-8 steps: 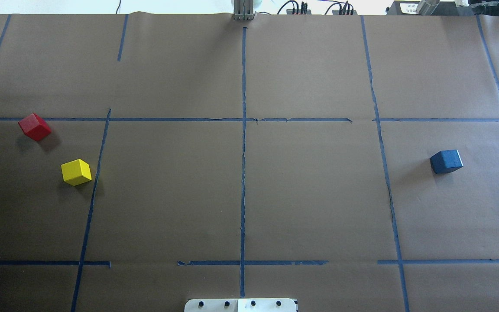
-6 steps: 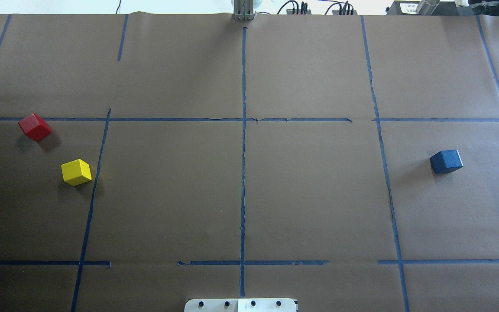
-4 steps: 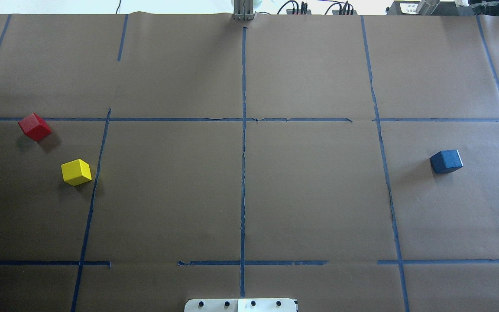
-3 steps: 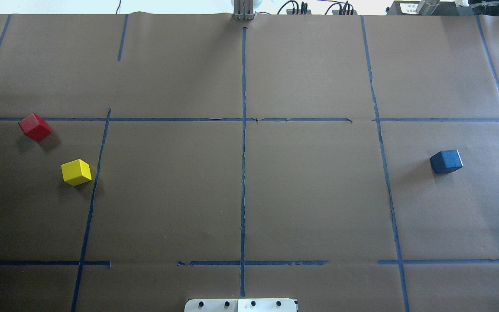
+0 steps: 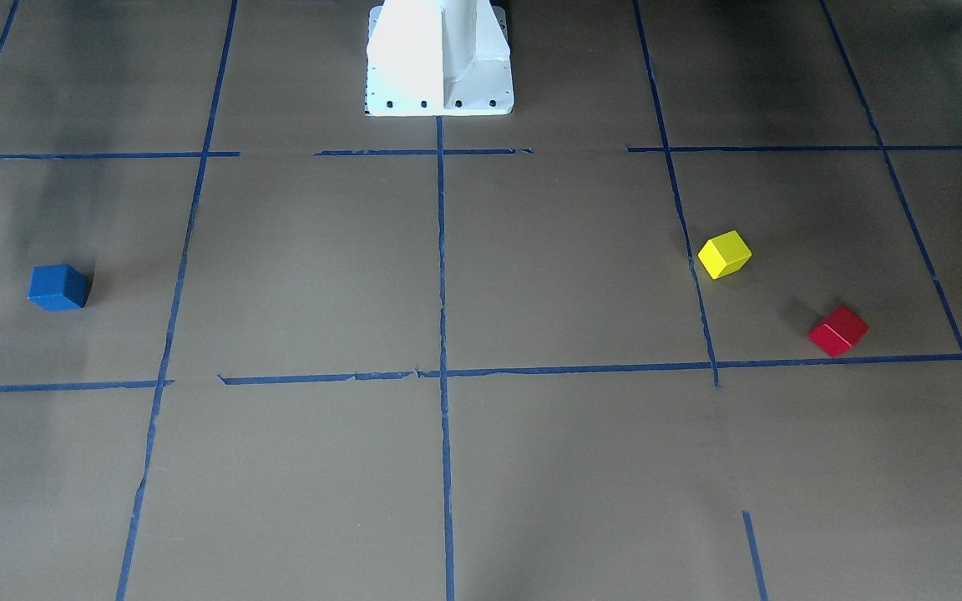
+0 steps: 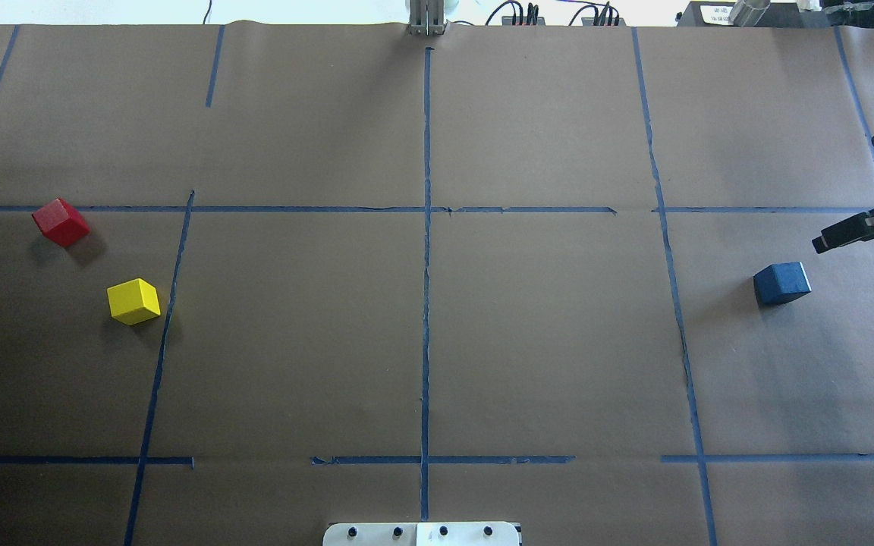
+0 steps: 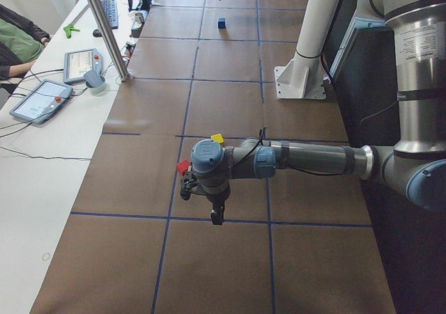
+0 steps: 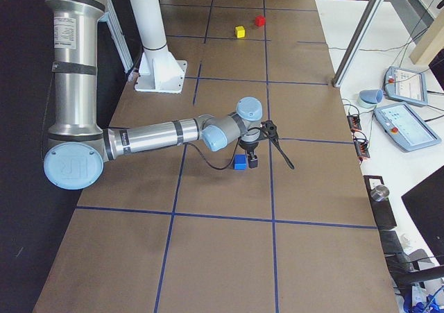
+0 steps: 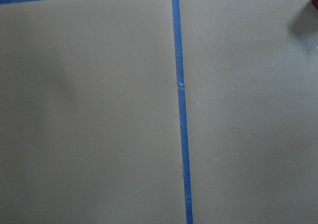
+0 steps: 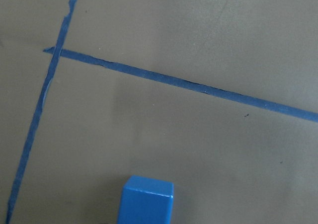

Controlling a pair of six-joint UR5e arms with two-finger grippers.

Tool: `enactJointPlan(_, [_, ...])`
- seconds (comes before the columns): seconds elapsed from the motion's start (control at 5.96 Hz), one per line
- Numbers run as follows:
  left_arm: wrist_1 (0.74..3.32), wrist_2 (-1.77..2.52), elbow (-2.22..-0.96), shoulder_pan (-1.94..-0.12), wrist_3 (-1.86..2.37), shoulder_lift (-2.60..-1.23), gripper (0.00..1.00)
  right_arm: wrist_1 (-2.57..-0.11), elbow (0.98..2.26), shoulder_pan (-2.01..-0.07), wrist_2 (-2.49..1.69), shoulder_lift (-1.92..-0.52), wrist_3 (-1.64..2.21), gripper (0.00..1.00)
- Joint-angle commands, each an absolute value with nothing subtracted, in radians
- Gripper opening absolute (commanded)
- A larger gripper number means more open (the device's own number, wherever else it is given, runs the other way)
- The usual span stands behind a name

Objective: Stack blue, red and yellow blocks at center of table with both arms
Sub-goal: 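Lower the right gripper onto the blue cube and close it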

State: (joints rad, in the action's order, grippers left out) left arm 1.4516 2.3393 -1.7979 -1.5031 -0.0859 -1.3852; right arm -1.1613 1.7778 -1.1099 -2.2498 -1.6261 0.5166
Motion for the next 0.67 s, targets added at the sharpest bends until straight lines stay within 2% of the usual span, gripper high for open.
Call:
enactJointPlan(0.0, [1.453, 2.339, -1.798, -1.497, -0.086, -1.387, 1.0, -1.103, 1.758, -1.03, -2.177, -1.632, 0.713, 0.99])
enactJointPlan(0.5, [1.453, 2.339, -1.798, -1.494, -0.086, -1.387, 1.0, -1.103, 1.709, -0.944, -2.126, -1.631, 0.712, 1.0])
